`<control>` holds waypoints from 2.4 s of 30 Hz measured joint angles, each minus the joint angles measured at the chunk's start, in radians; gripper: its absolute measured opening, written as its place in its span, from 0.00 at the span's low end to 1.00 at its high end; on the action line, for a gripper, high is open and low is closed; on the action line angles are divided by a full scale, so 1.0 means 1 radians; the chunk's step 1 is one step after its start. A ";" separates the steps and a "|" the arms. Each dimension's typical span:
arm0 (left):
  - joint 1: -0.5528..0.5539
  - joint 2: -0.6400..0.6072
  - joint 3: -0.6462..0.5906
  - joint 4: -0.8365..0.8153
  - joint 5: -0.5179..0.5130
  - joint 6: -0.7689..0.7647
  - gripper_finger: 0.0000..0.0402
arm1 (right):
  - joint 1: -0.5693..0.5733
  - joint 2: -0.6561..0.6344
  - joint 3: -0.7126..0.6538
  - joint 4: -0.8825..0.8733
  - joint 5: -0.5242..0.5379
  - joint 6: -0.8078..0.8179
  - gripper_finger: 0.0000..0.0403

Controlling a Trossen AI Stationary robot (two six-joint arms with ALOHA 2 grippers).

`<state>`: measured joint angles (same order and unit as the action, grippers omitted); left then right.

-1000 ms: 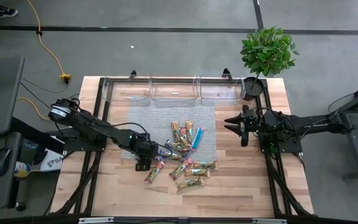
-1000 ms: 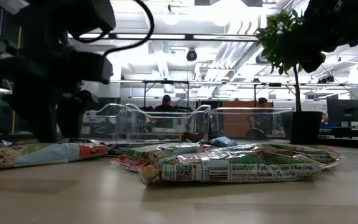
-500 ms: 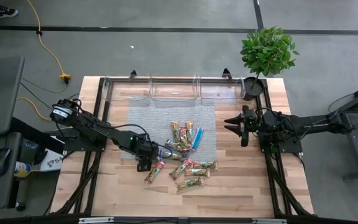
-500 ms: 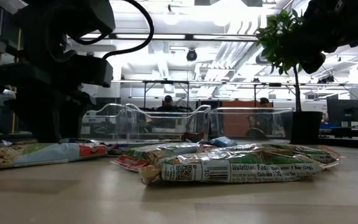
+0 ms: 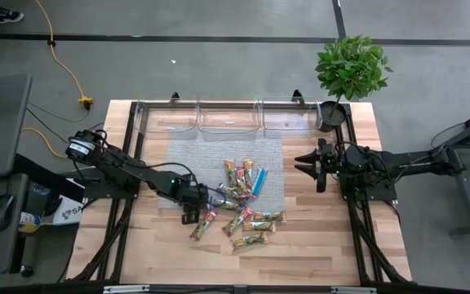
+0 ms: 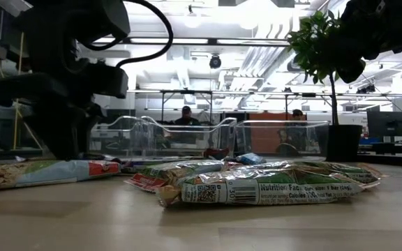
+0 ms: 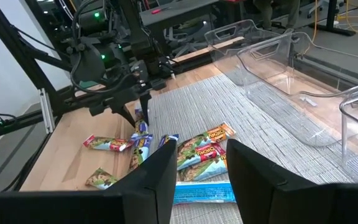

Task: Pick and place Granola Bars by type
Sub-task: Put the blue granola bar into the left transparent bin

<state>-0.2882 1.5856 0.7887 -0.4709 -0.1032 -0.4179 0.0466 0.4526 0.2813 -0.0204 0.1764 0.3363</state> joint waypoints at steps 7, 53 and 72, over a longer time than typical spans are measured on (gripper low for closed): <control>0.000 -0.012 0.008 -0.016 0.001 -0.014 0.14 | 0.000 0.000 0.000 0.000 0.000 0.000 0.31; 1.263 -0.175 0.452 -0.581 -0.245 -0.191 0.11 | 0.000 0.000 0.000 -0.009 0.027 -0.026 0.31; 1.265 -0.174 0.250 -0.407 -0.201 -0.269 0.11 | 0.000 0.000 0.000 -0.010 0.031 0.003 0.31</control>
<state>0.9766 1.4113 1.0384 -0.8780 -0.3038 -0.6872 0.0463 0.4526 0.2810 -0.0308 0.2073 0.3397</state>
